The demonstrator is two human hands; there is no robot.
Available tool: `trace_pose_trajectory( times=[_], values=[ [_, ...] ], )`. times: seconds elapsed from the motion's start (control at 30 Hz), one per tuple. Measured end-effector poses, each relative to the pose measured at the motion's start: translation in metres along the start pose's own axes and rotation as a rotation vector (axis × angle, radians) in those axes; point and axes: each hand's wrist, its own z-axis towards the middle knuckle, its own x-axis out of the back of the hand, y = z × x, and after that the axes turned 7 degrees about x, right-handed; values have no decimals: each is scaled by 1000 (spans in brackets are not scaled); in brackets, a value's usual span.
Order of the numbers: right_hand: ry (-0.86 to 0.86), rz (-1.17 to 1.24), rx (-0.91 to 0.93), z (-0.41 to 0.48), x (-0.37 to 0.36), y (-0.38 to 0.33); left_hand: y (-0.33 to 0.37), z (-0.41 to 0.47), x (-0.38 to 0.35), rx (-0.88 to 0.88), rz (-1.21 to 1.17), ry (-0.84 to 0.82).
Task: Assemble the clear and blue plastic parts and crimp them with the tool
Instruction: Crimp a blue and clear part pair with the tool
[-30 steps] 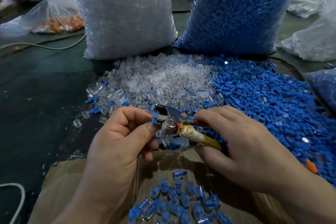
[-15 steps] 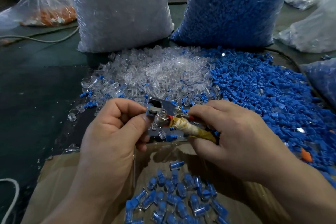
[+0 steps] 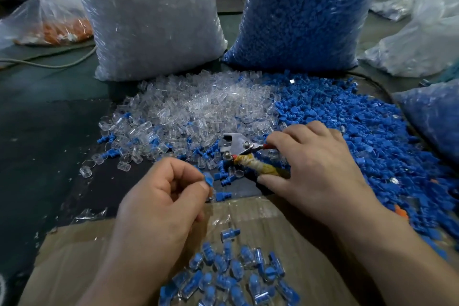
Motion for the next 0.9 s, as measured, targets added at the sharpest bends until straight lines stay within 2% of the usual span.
trace_pose_trajectory(
  times=[0.07, 0.17, 0.27, 0.33, 0.5, 0.57, 0.7, 0.8, 0.9],
  values=[
    [50, 9, 21, -2, 0, -2, 3, 0, -1, -5, 32, 12],
    [223, 112, 139, -10, 2, -20, 5, -3, -3, -51, 96, 34],
    [254, 198, 344, -15, -2, -38, 3, -8, -5, -135, 93, 25],
    [272, 209, 402, -15, -6, -41, 1, -10, -5, -203, 105, 31],
    [304, 245, 385, -15, -4, -40, 5, -12, -1, -331, 124, 44],
    [299, 238, 414, -16, -3, -41, 9, -11, 0, -270, 49, 20],
    [286, 246, 454, -19, 0, -45, 6, -5, 4, -161, 61, -150],
    [279, 377, 438, -21, 2, -50, 2, -3, 5, -207, 0, -166],
    [154, 663, 286, -21, 7, -53, 3, -5, 7, -384, 78, -158]
  ],
)
